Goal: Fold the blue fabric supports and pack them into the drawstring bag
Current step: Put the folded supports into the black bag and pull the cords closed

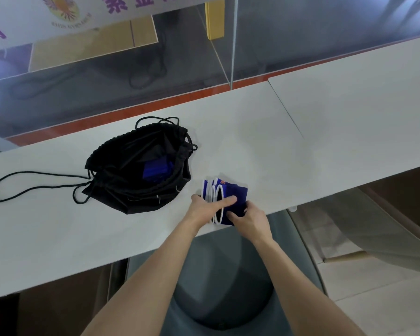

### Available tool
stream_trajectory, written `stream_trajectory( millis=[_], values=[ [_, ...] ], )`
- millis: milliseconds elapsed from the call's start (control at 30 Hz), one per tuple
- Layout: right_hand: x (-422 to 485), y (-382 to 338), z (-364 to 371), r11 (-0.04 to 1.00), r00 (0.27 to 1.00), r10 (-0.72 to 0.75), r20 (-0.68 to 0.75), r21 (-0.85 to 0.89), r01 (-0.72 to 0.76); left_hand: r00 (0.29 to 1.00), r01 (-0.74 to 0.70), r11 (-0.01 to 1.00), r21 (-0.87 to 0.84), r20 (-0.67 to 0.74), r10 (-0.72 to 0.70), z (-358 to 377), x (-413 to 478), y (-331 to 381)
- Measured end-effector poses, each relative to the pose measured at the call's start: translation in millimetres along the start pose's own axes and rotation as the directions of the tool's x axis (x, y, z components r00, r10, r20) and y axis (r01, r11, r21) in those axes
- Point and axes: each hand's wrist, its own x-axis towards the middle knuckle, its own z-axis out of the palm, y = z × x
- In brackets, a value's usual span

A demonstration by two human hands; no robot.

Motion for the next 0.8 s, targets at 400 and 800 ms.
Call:
stream_trajectory(
  millis=[400,800],
  values=[
    [-32.5,-48.0,8.7,0.743,0.963,-0.126,0.238,0.666,-0.068,0.938,-0.329,0.916,-0.230,0.034,0.346,-83.8,-32.0,-16.3],
    [-15.4,-197.4,61.6,0.792,0.950,-0.303,-0.076,0.534,0.296,0.654,-0.072,0.587,0.806,-0.406,0.638,-267.2,25.5,-37.0]
  ],
)
